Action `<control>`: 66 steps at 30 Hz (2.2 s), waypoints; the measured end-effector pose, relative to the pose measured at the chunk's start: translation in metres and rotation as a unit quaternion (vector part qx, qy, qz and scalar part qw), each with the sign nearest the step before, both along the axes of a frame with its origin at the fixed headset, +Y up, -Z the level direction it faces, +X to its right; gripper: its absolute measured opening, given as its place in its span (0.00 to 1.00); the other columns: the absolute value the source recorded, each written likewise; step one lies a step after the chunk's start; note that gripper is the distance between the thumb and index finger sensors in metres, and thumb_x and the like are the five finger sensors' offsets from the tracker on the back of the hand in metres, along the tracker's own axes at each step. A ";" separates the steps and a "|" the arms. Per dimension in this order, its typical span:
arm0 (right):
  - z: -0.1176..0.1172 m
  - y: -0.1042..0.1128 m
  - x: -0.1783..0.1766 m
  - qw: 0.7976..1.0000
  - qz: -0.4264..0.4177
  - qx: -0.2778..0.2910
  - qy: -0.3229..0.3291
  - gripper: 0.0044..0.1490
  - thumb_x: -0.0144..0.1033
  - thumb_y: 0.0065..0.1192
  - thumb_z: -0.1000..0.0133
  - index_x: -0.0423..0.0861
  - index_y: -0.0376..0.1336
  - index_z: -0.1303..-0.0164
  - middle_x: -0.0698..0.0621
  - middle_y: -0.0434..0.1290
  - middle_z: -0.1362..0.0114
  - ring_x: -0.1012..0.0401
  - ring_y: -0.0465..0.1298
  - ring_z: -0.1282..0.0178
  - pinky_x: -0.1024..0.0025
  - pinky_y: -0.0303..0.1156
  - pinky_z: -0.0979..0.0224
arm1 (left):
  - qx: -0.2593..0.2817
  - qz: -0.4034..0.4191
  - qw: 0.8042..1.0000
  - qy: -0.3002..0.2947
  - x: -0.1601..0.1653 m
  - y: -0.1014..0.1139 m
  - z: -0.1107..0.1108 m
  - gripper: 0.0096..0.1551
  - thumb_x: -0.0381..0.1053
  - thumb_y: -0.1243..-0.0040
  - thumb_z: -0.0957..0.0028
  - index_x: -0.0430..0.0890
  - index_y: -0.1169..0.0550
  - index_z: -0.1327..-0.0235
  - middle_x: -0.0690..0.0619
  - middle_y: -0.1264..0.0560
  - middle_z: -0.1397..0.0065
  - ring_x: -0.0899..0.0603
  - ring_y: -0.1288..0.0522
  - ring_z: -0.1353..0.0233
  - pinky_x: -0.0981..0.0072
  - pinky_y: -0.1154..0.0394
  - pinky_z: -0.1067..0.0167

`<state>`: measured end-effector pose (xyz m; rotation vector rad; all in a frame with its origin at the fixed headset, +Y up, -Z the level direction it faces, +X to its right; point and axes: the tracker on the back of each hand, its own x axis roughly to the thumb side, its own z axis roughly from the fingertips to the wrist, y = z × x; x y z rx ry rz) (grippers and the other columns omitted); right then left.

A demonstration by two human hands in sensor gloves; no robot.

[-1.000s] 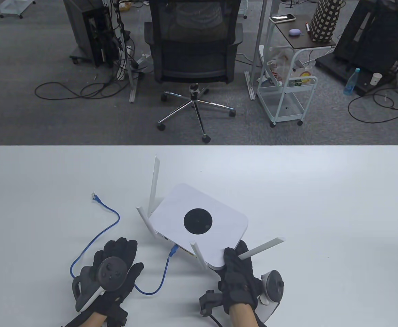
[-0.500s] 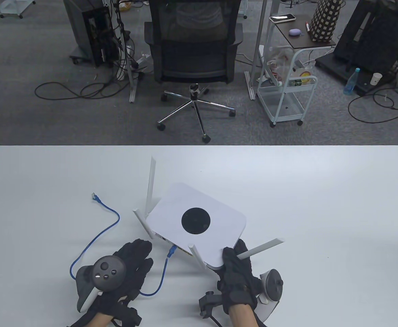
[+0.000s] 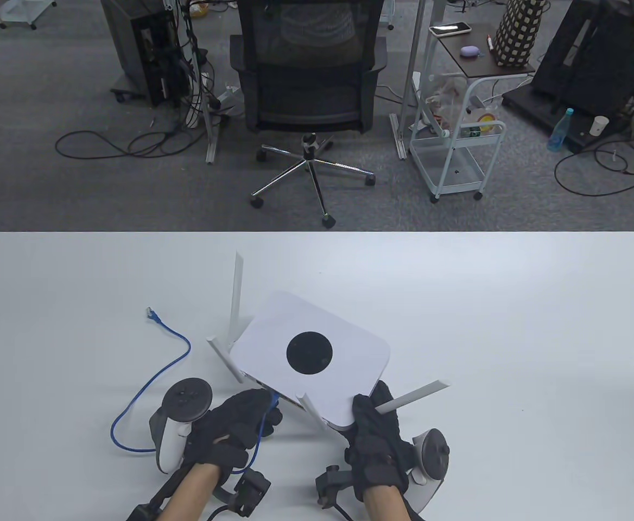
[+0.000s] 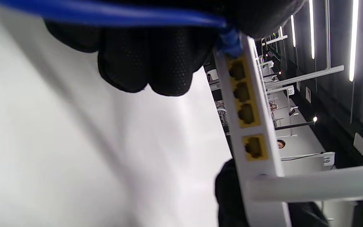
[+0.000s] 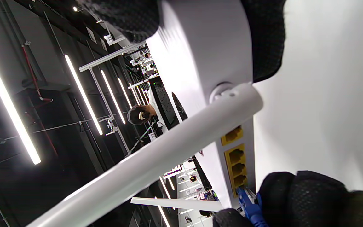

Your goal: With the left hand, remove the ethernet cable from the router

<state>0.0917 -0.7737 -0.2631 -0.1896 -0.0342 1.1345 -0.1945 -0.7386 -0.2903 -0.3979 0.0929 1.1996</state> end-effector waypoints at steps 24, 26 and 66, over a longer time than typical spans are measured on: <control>0.000 -0.001 -0.003 0.999 0.032 0.011 0.004 0.51 0.35 0.55 0.37 0.30 0.32 0.21 0.32 0.51 0.26 0.42 0.70 0.32 0.53 0.76 0.34 | 0.018 -0.017 1.000 0.010 0.003 -0.007 0.002 0.24 0.54 0.48 0.37 0.41 0.22 0.38 0.53 0.15 0.56 0.43 0.14 0.50 0.44 0.24 0.42; 0.000 -0.001 -0.002 0.999 0.035 0.013 0.003 0.50 0.35 0.55 0.38 0.30 0.33 0.21 0.32 0.51 0.26 0.42 0.70 0.32 0.53 0.76 0.35 | 0.017 -0.020 1.000 0.000 0.002 -0.006 0.002 0.24 0.53 0.48 0.38 0.41 0.22 0.39 0.53 0.15 0.57 0.43 0.14 0.50 0.43 0.24 0.42; 0.001 -0.005 0.007 1.000 0.022 -0.005 -0.022 0.49 0.36 0.55 0.37 0.30 0.33 0.21 0.32 0.50 0.26 0.42 0.70 0.32 0.53 0.76 0.34 | 0.152 -0.410 0.897 0.069 -0.044 0.019 0.006 0.37 0.55 0.45 0.39 0.45 0.32 0.17 0.35 0.30 0.18 0.27 0.34 0.19 0.26 0.45 0.26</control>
